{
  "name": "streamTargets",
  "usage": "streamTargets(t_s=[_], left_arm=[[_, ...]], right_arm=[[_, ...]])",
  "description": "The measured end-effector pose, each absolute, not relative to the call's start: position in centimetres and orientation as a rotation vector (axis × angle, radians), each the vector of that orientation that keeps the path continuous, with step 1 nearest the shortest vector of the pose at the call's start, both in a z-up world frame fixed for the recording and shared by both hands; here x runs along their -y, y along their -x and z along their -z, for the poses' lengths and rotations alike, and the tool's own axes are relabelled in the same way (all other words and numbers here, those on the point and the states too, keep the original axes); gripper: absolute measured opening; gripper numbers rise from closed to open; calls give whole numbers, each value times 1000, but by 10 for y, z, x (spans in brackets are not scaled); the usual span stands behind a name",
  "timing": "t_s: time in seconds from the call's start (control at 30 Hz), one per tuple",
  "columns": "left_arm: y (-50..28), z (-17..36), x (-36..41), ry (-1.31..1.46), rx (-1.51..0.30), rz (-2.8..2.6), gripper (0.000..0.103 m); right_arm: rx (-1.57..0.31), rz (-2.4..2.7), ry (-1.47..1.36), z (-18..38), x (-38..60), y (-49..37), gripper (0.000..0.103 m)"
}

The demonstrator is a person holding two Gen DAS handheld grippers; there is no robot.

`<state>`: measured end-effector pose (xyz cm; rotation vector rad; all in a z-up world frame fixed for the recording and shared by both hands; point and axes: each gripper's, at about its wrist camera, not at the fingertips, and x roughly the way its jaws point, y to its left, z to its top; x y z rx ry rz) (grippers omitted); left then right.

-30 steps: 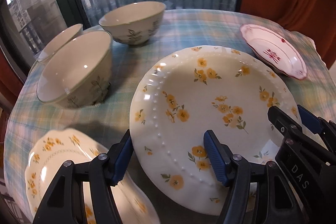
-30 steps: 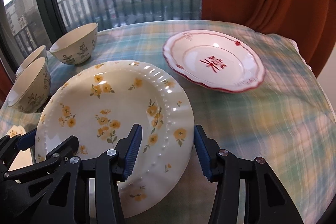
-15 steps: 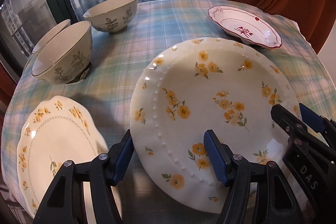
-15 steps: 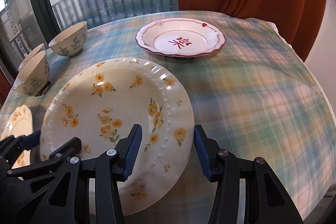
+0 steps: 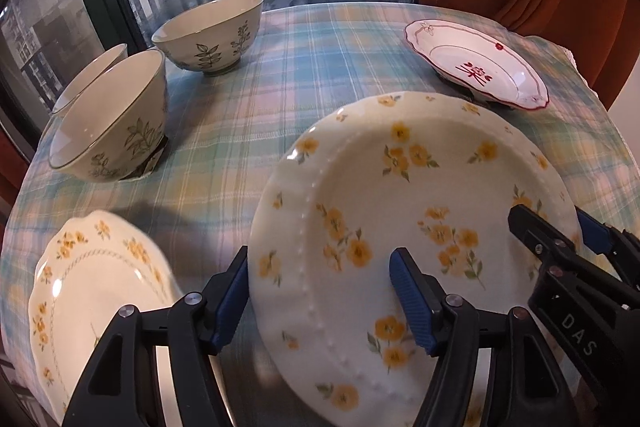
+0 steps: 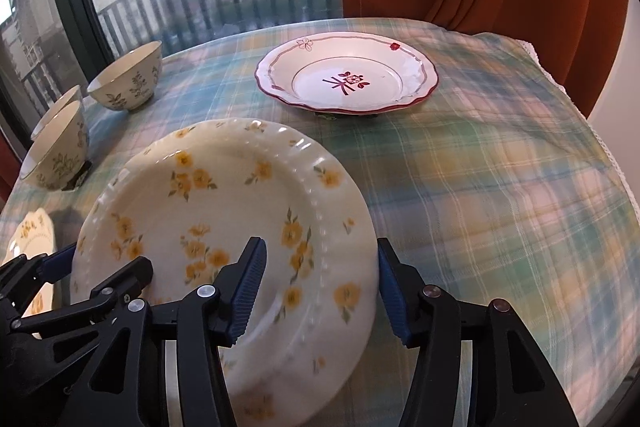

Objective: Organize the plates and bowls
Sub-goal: 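Lift the flat plate with both grippers and carry it over the scalloped plate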

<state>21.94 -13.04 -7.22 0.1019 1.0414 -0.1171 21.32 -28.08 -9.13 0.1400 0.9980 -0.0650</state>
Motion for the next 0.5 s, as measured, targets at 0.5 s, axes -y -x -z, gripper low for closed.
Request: streamTargets(t_s=[0.5], left_arm=[[-211, 60, 135, -122, -997, 110, 70]], right_arm=[[-995, 82, -98, 86, 279, -208, 59]])
